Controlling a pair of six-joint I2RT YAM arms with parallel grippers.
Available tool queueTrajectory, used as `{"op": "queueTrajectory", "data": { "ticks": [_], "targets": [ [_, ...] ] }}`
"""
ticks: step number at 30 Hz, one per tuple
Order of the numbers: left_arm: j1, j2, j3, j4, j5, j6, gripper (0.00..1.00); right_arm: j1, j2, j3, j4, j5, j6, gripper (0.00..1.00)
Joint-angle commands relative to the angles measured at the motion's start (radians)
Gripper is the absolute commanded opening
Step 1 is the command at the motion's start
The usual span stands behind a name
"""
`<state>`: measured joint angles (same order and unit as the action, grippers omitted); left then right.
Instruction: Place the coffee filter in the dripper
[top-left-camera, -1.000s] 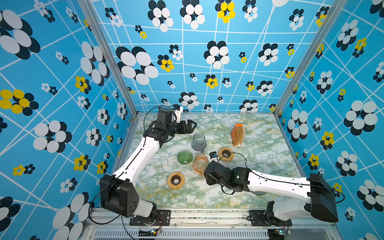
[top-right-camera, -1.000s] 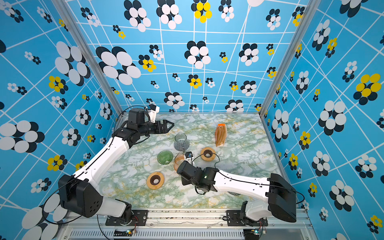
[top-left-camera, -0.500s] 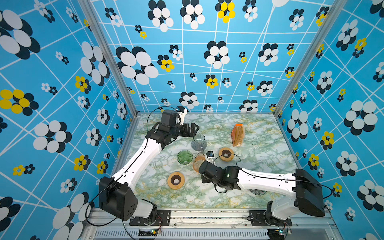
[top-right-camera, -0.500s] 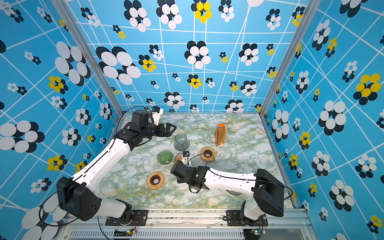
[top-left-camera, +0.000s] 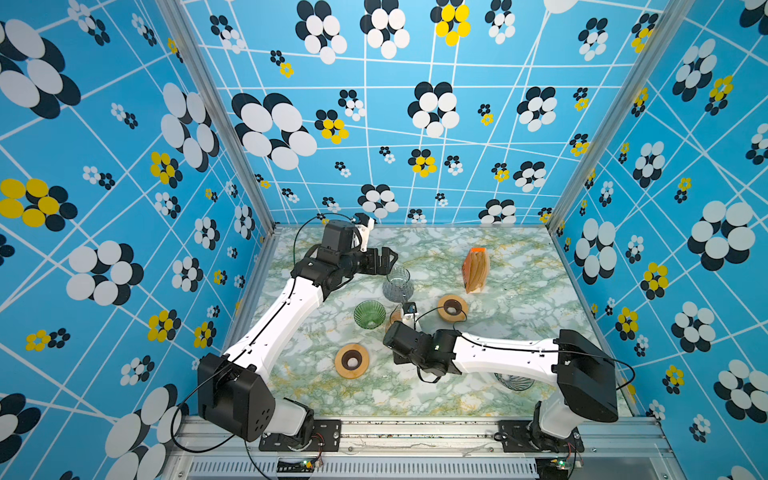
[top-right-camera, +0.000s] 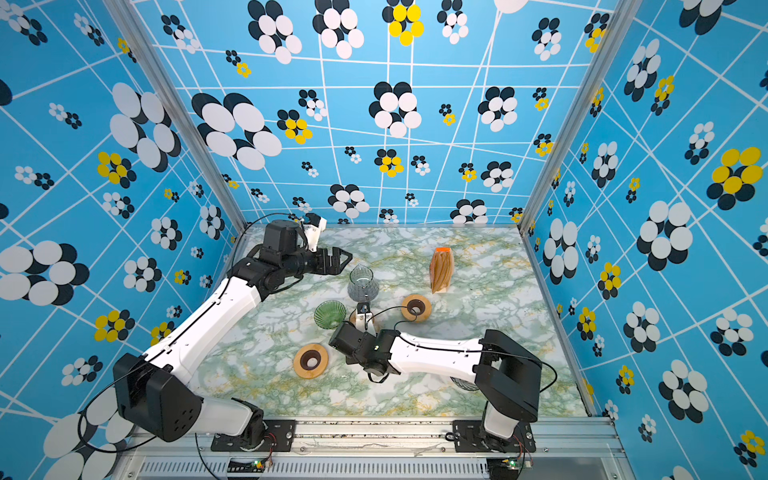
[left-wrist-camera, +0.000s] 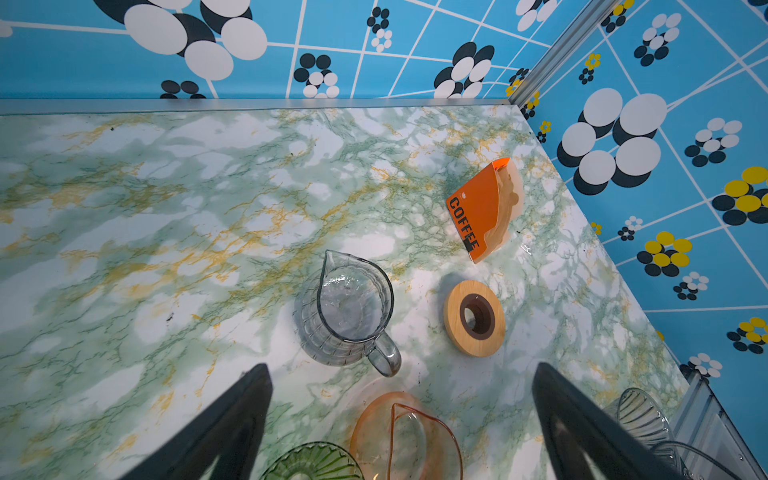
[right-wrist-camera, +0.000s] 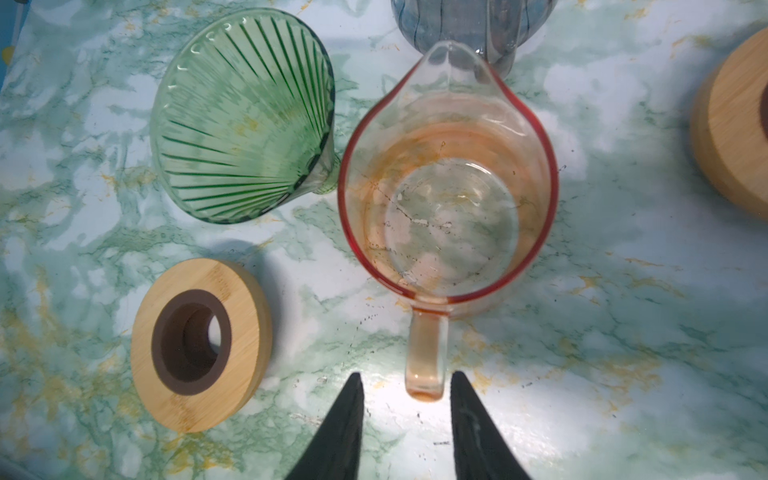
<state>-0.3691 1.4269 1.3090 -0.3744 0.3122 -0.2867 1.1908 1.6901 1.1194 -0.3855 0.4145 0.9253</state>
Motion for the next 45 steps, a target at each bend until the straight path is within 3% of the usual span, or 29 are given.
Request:
{"op": "queueTrajectory", "data": {
  "ticks": [1, 20, 45],
  "targets": [
    [-0.002, -0.022, 0.018, -0.018, -0.016, 0.021, 0.99, 0.006, 0.021, 0.032, -0.028, 0.036, 0.011, 0.36],
    [0.000, -0.025, 0.017, -0.018, -0.021, 0.027, 0.99, 0.006, 0.072, 0.057, -0.067, 0.093, 0.010, 0.25],
    [-0.001, -0.023, 0.021, -0.026, -0.030, 0.030, 0.99, 0.006, -0.050, -0.050, -0.078, 0.105, 0.001, 0.18]
  ]
}}
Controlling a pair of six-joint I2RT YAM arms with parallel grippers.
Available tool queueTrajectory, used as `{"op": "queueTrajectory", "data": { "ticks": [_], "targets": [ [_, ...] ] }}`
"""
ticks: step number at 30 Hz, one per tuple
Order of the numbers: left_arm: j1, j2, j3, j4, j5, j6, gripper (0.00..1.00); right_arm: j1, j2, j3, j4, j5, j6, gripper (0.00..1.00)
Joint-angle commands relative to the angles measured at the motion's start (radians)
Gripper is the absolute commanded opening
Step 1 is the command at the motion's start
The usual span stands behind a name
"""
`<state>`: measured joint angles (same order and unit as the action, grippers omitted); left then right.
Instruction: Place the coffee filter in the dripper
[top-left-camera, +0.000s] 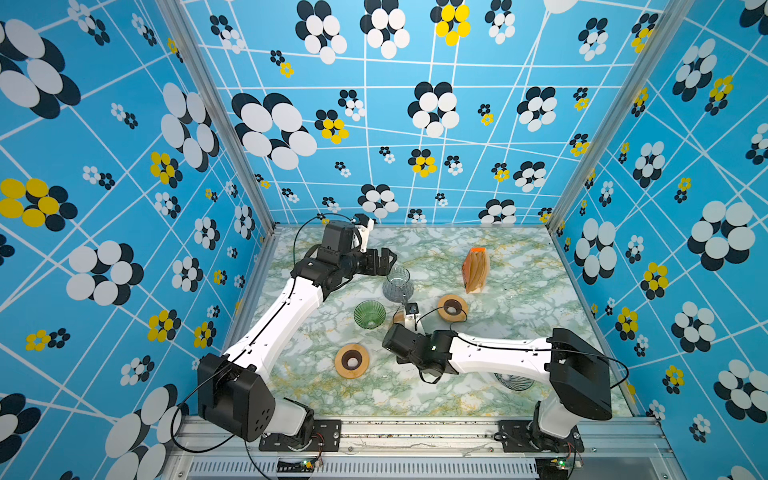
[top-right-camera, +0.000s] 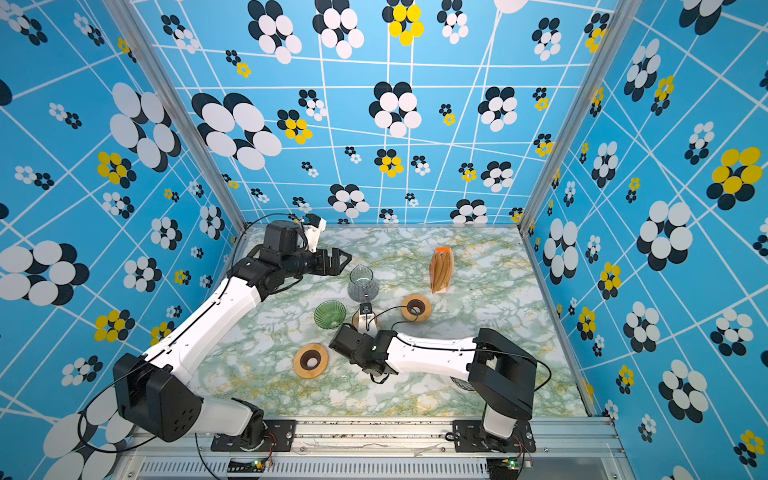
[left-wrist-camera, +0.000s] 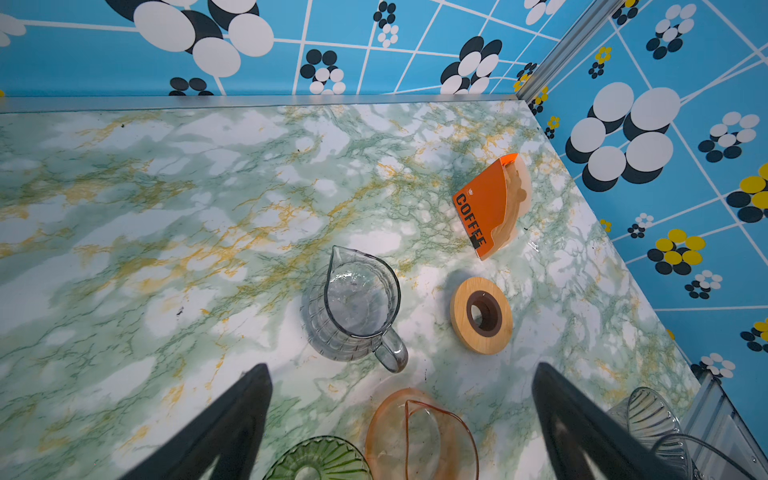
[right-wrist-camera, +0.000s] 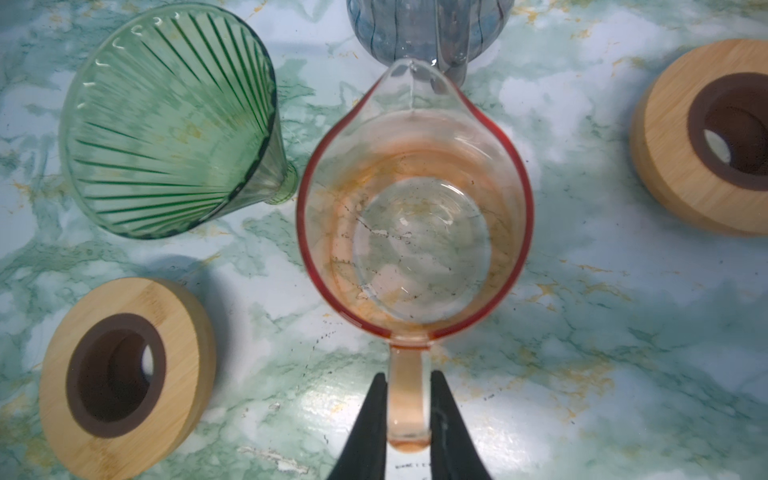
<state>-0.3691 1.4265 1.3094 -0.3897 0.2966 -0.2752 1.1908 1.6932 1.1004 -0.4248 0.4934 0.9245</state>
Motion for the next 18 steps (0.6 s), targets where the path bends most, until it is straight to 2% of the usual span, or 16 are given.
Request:
{"op": "queueTrajectory", "data": {
  "ticks": [1, 8, 18],
  "targets": [
    [0.000, -0.023, 0.020, -0.010, -0.014, 0.018, 0.99, 0.007, -0.067, -0.043, -0.040, 0.022, 0.003, 0.18],
    [0.001, -0.024, 0.019, -0.011, -0.019, 0.019, 0.99, 0.023, -0.158, -0.123, -0.075, 0.011, 0.025, 0.18],
    [0.001, -0.021, 0.019, -0.007, -0.013, 0.016, 0.99, 0.111, -0.233, -0.203, -0.097, 0.040, 0.079, 0.18]
  ]
}}
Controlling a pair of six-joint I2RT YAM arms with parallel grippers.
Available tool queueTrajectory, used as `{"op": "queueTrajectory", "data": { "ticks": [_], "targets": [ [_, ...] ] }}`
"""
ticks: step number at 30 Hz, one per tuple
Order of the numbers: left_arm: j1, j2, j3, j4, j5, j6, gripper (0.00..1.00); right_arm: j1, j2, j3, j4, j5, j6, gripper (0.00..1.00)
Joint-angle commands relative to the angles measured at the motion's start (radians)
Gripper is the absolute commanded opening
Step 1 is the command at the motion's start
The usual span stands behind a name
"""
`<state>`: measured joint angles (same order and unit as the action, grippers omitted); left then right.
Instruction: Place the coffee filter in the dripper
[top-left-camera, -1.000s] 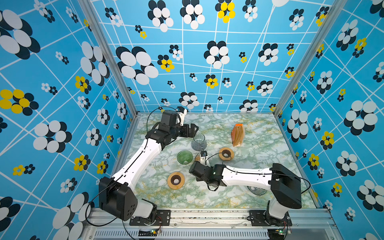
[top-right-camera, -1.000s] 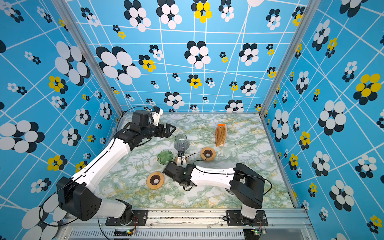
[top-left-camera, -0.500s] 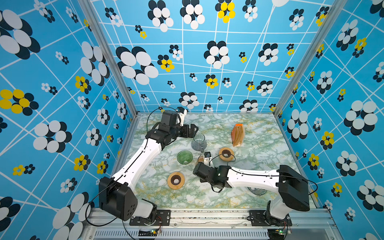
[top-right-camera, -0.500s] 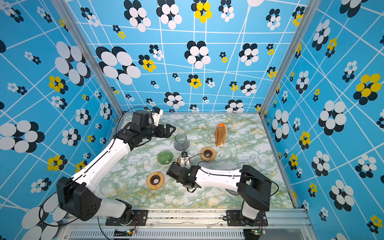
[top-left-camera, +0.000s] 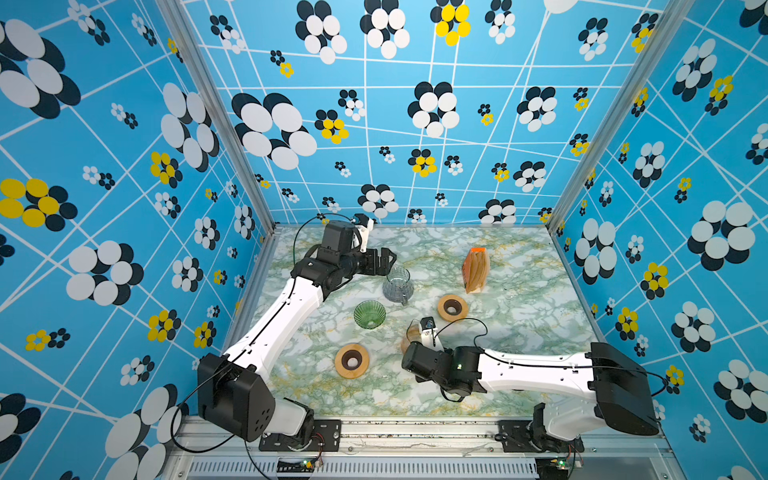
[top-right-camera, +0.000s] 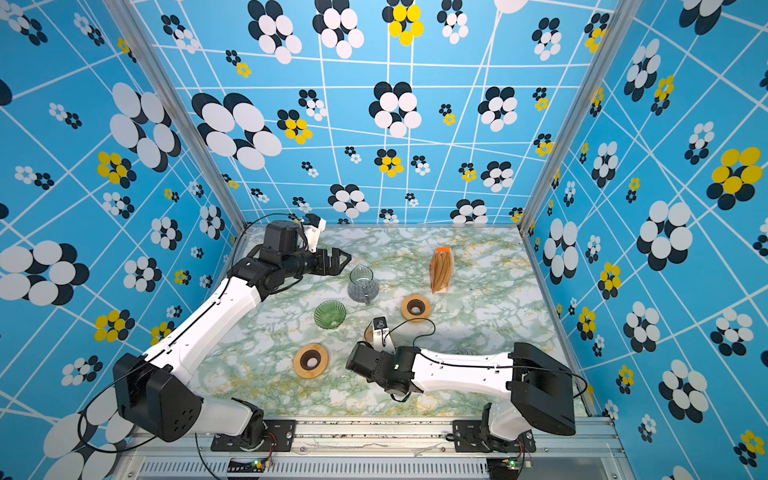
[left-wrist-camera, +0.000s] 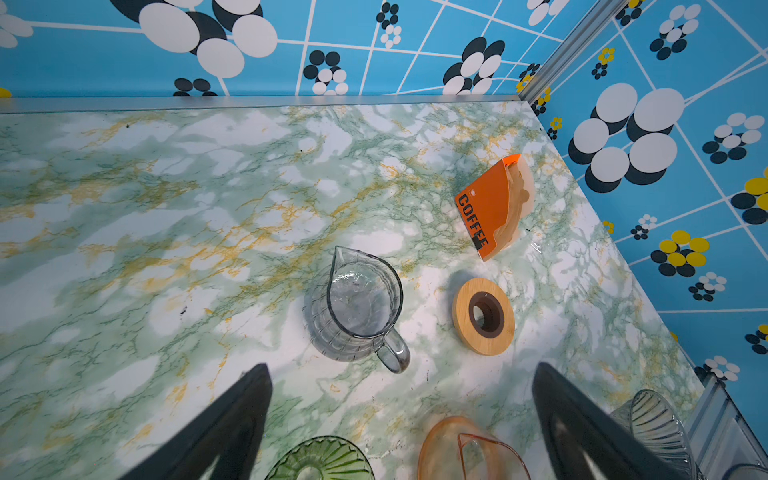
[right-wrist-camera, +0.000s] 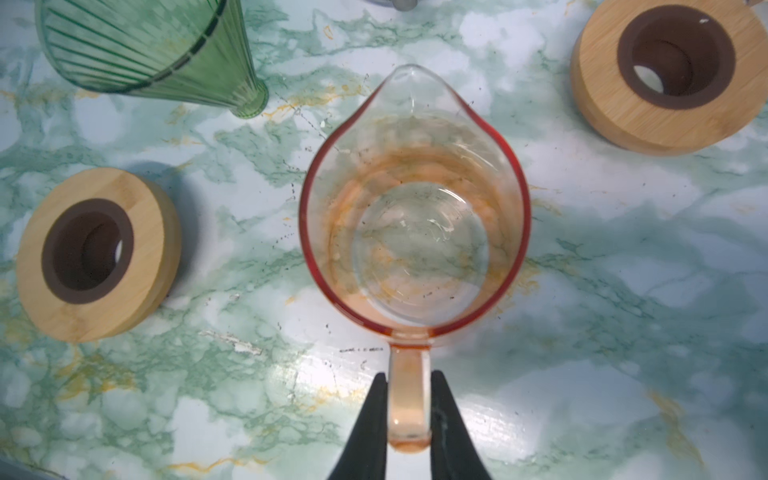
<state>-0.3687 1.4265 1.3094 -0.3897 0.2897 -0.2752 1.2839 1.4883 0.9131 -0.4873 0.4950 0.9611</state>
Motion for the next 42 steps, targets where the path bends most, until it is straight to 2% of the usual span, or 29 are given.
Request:
{"op": "queueTrajectory", "data": {
  "ticks": [1, 16, 22, 42],
  "targets": [
    [0.001, -0.021, 0.019, -0.007, -0.006, 0.016, 0.99, 0.030, -0.033, -0.017, -0.046, 0.047, 0.049, 0.18],
    [0.002, -0.018, 0.016, -0.006, -0.004, 0.014, 0.99, 0.089, -0.072, -0.060, -0.118, 0.099, 0.135, 0.18],
    [0.001, -0.021, 0.017, -0.007, -0.003, 0.017, 0.99, 0.097, -0.073, -0.086, -0.084, 0.097, 0.169, 0.18],
    [0.001, -0.030, 0.017, -0.008, -0.003, 0.022, 0.99, 0.098, -0.053, -0.091, -0.056, 0.086, 0.182, 0.22]
  ]
}}
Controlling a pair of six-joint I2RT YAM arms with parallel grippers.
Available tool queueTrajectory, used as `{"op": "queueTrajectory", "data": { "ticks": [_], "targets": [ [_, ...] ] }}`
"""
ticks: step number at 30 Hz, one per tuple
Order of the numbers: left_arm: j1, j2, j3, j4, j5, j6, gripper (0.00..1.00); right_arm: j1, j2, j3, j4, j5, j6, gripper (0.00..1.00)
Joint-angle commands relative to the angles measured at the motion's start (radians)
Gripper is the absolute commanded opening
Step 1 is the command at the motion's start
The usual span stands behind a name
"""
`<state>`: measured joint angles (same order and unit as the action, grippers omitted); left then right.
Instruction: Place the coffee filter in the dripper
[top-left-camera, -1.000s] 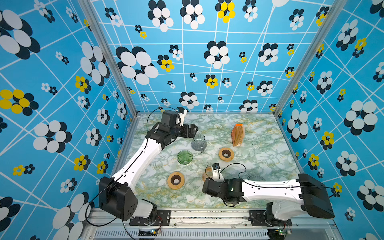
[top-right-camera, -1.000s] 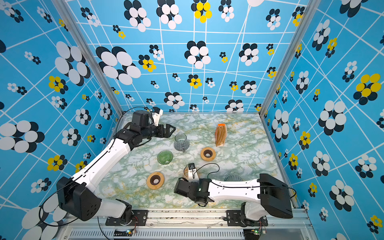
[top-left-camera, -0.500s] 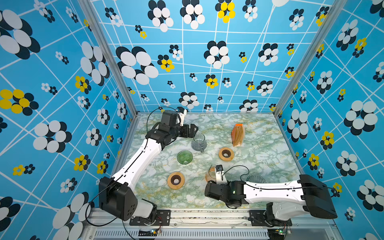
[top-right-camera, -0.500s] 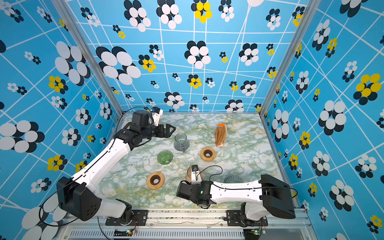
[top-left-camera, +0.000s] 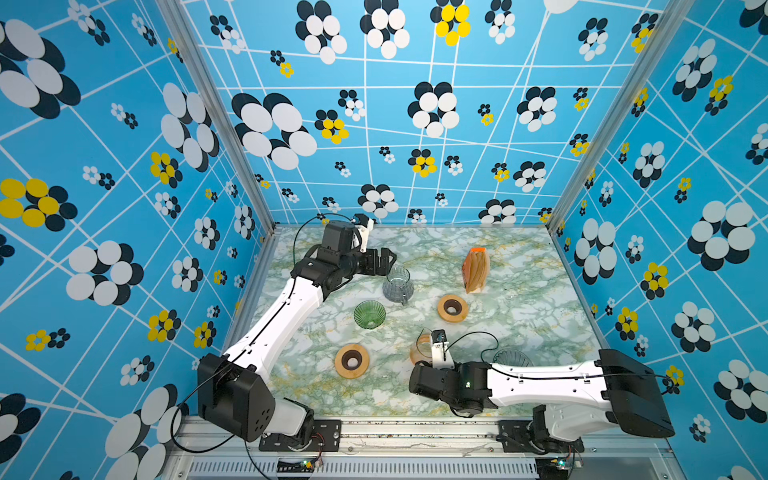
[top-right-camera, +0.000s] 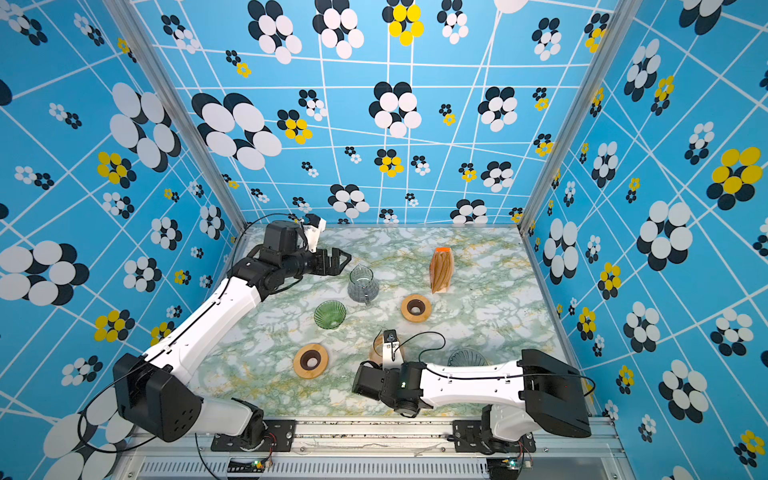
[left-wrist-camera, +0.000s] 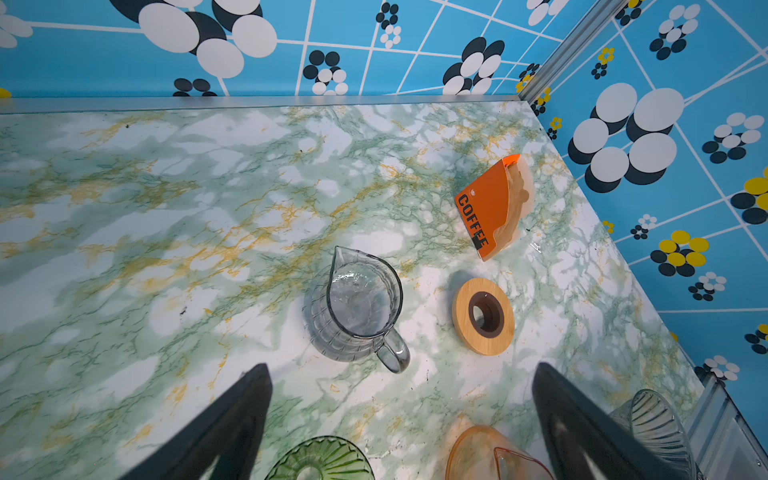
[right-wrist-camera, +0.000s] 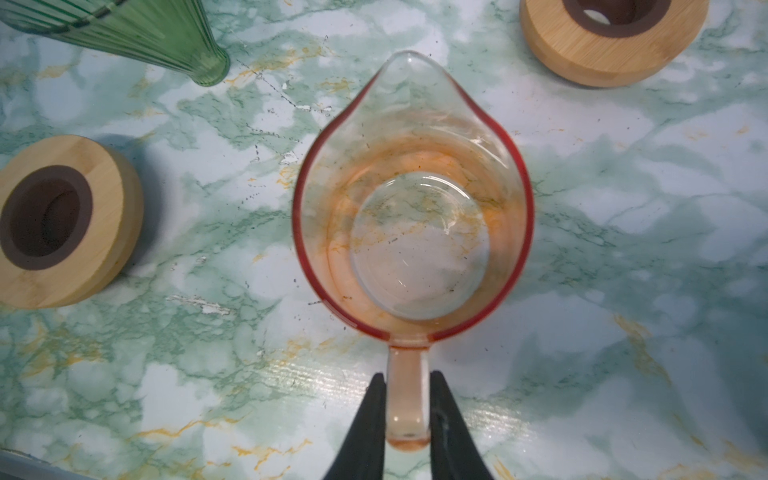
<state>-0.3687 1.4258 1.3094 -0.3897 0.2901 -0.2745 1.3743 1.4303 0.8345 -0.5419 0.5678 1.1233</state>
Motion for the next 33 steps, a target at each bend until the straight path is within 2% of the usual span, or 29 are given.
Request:
{"op": "queueTrajectory", "data": {
  "ticks": [1, 7, 17, 23, 33],
  "targets": [
    [0.002, -0.030, 0.017, -0.007, -0.003, 0.022, 0.99, 0.007, 0.005, -0.012, 0.000, 0.012, 0.020, 0.22],
    [0.002, -0.030, 0.018, -0.009, -0.003, 0.023, 0.99, 0.008, 0.012, -0.011, 0.000, 0.009, 0.021, 0.24],
    [0.002, -0.031, 0.018, -0.009, -0.006, 0.024, 0.99, 0.009, -0.024, -0.026, 0.000, 0.016, 0.023, 0.40],
    [0.001, -0.031, 0.018, -0.009, 0.000, 0.024, 0.99, 0.014, -0.098, -0.069, 0.022, 0.020, 0.000, 0.47],
    [0.002, -0.038, 0.021, -0.007, 0.013, 0.034, 0.99, -0.012, -0.281, -0.114, 0.009, 0.039, -0.126, 0.55]
  ]
}}
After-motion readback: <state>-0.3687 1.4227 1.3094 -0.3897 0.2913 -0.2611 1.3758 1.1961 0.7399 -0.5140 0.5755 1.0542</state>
